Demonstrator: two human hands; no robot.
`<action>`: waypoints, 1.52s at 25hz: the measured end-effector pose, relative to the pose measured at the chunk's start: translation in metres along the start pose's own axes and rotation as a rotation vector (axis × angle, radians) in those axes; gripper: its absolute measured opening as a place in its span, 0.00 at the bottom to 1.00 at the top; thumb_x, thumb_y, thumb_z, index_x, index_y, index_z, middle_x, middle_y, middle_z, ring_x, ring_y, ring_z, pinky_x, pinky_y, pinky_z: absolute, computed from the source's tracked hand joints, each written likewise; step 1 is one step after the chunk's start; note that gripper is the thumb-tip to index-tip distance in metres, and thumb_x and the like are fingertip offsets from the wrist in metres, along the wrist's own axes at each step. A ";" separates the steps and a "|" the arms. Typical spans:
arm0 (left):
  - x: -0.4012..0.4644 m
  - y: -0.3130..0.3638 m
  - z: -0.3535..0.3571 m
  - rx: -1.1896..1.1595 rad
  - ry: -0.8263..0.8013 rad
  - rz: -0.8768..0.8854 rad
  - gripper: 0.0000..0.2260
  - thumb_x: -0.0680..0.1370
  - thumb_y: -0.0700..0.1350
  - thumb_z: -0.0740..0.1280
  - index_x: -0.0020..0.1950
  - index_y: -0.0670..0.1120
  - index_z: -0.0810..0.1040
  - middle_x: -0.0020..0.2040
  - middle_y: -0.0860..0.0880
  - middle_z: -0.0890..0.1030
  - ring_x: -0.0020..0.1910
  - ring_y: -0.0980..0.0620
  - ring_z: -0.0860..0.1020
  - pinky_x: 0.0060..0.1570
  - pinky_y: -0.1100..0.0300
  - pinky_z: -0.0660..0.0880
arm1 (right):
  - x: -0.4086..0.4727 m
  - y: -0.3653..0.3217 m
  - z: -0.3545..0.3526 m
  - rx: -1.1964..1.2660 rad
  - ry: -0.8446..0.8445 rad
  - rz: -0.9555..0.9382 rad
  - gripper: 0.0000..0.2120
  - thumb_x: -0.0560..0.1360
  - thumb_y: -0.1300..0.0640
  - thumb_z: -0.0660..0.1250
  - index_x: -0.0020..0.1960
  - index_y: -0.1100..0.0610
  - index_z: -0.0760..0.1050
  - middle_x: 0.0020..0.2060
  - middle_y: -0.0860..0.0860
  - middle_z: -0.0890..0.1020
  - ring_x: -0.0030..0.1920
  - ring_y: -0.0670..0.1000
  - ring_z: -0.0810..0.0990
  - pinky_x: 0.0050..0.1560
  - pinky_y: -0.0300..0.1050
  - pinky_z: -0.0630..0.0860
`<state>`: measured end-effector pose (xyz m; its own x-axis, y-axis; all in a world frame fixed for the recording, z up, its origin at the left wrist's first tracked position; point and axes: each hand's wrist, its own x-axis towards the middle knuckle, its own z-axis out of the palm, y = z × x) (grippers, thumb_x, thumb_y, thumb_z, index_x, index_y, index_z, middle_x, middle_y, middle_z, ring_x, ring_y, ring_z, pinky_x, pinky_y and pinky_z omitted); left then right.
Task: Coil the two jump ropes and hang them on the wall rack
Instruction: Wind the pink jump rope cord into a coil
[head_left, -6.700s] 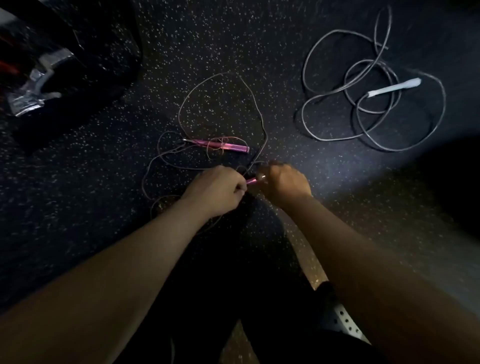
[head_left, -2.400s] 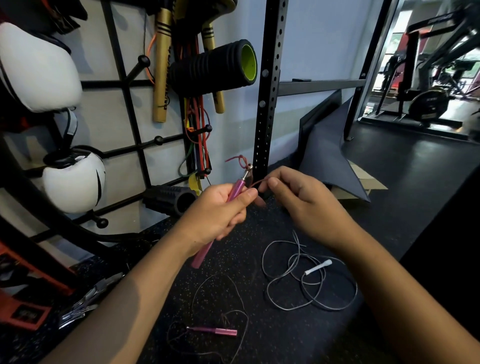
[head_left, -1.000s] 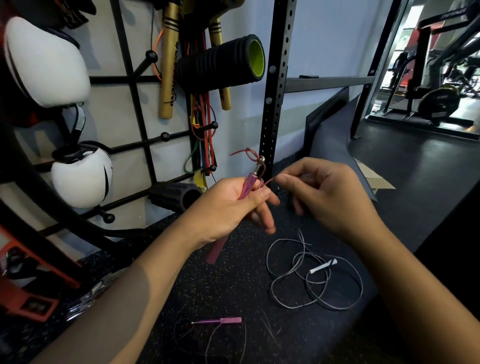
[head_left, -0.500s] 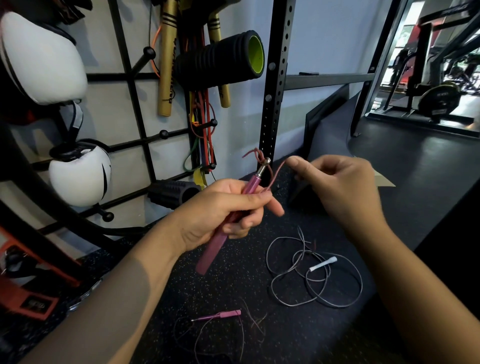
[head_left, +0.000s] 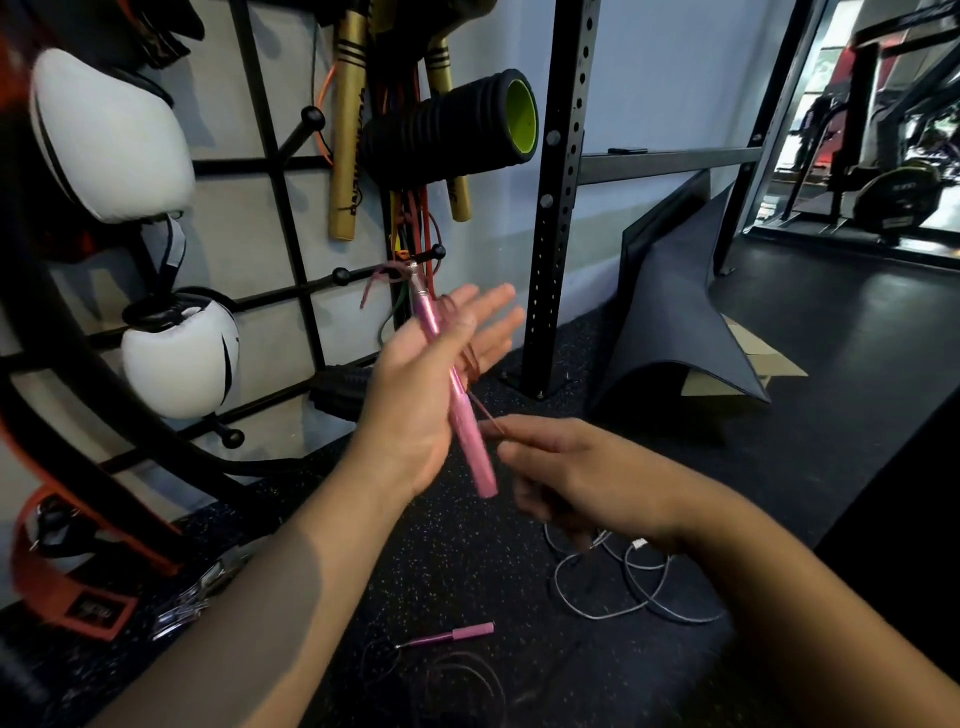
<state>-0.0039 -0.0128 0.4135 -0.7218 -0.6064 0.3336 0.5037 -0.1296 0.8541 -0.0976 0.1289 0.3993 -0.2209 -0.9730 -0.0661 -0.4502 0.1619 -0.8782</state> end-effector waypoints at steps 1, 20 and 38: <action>-0.002 0.000 -0.001 0.307 -0.037 0.024 0.16 0.87 0.41 0.58 0.74 0.42 0.71 0.62 0.49 0.85 0.59 0.54 0.85 0.61 0.60 0.79 | -0.004 -0.008 -0.004 -0.113 0.004 -0.018 0.13 0.87 0.55 0.59 0.64 0.43 0.78 0.31 0.49 0.74 0.27 0.48 0.71 0.28 0.47 0.75; -0.008 0.008 -0.009 0.624 -0.436 -0.190 0.12 0.86 0.45 0.60 0.54 0.40 0.81 0.37 0.45 0.86 0.34 0.48 0.84 0.40 0.60 0.80 | -0.006 -0.004 -0.045 -0.323 0.536 -0.328 0.06 0.82 0.54 0.69 0.53 0.51 0.84 0.31 0.50 0.81 0.30 0.42 0.72 0.34 0.39 0.71; -0.010 0.022 -0.012 0.061 -0.628 -0.386 0.13 0.82 0.47 0.63 0.43 0.43 0.83 0.22 0.56 0.69 0.17 0.61 0.66 0.23 0.63 0.64 | -0.006 -0.002 -0.036 0.037 0.662 -0.269 0.16 0.81 0.49 0.69 0.36 0.49 0.85 0.23 0.44 0.70 0.23 0.43 0.64 0.26 0.37 0.61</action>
<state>0.0205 -0.0185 0.4245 -0.9871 0.0386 0.1551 0.1453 -0.1877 0.9714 -0.1263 0.1402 0.4188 -0.5906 -0.6725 0.4460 -0.5355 -0.0869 -0.8401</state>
